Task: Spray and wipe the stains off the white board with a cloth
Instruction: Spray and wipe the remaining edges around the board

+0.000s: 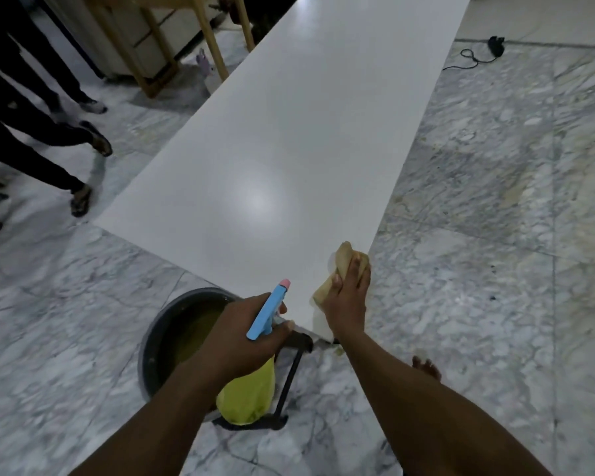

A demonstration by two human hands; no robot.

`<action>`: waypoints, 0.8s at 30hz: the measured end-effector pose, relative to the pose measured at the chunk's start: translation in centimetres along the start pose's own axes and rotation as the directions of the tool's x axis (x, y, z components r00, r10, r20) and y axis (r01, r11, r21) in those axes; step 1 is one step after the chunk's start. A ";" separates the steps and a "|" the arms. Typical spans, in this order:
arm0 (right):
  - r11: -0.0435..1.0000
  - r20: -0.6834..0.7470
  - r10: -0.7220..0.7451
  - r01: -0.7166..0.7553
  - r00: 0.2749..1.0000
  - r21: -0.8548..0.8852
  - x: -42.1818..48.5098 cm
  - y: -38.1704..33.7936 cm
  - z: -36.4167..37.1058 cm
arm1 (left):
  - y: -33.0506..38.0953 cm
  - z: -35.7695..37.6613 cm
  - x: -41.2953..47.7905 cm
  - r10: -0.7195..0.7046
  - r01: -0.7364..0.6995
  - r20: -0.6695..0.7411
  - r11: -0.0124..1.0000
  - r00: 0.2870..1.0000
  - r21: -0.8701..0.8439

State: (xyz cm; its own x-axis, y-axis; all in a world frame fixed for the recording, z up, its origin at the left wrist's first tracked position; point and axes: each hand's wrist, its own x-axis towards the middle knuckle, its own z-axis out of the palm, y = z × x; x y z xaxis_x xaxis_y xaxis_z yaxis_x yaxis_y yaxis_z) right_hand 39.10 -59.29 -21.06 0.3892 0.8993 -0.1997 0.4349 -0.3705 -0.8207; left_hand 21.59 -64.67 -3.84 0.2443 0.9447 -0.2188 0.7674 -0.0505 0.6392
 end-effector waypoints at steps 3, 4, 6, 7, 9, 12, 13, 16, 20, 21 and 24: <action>1.000 0.000 0.006 -0.006 1.000 0.014 -4.8 0.2 0.9 | -1.9 -0.5 -4.4 0.016 -0.017 -0.006 0.999 1.000 -0.038; 1.000 0.006 0.012 -0.012 1.000 0.014 -6.3 0.1 1.0 | -2.5 -0.6 -5.7 0.028 -0.029 -0.017 0.999 0.999 -0.045; 0.999 0.018 0.031 -0.031 0.999 0.011 -8.9 0.1 1.3 | -3.2 -0.9 -7.8 0.038 -0.040 -0.025 0.998 0.999 -0.057; 0.999 0.027 0.031 -0.032 0.999 0.010 -10.3 0.1 1.3 | -3.5 -1.1 -8.8 0.037 -0.039 -0.027 0.997 0.999 -0.063; 1.000 0.069 0.024 -0.024 0.997 -0.001 -12.5 0.3 1.1 | -3.8 -1.4 -10.2 0.033 -0.036 -0.044 0.997 0.998 -0.070; 0.998 0.126 0.026 -0.019 0.992 -0.059 -14.7 0.4 0.6 | -3.8 -2.1 -11.4 0.024 -0.029 -0.066 0.997 0.998 -0.077; 0.997 0.146 0.037 -0.026 0.989 -0.073 -15.1 0.2 0.2 | -3.6 -2.3 -11.6 0.018 -0.022 -0.058 0.997 0.998 -0.070; 0.993 0.202 0.086 -0.067 0.976 -0.097 -15.3 -0.9 -1.4 | -2.8 -2.8 -11.6 -0.010 0.009 -0.033 0.998 0.999 -0.058; 0.963 0.414 0.266 -0.220 0.871 -0.157 -15.2 -2.8 -2.7 | -1.7 -3.4 -10.4 0.012 -0.013 -0.010 0.998 1.000 -0.062; 0.952 0.502 0.303 -0.278 0.810 -0.127 -15.4 -3.6 -2.8 | -1.3 -3.6 -9.9 0.021 -0.021 -0.009 0.998 1.000 -0.056; 0.818 0.655 0.341 -0.556 0.674 0.146 -15.5 -7.0 -4.4 | 0.1 -4.8 -8.8 0.045 -0.045 -0.044 0.999 0.998 -0.003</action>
State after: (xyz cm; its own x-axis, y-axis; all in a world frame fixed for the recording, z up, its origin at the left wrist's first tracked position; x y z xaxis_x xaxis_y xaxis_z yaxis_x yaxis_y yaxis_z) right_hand 33.61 -71.65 -9.90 -0.1207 0.6323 -0.7653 0.0208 -0.7691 -0.6387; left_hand 16.68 -71.44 1.66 0.2522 0.9548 -0.1571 0.7538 -0.0920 0.6507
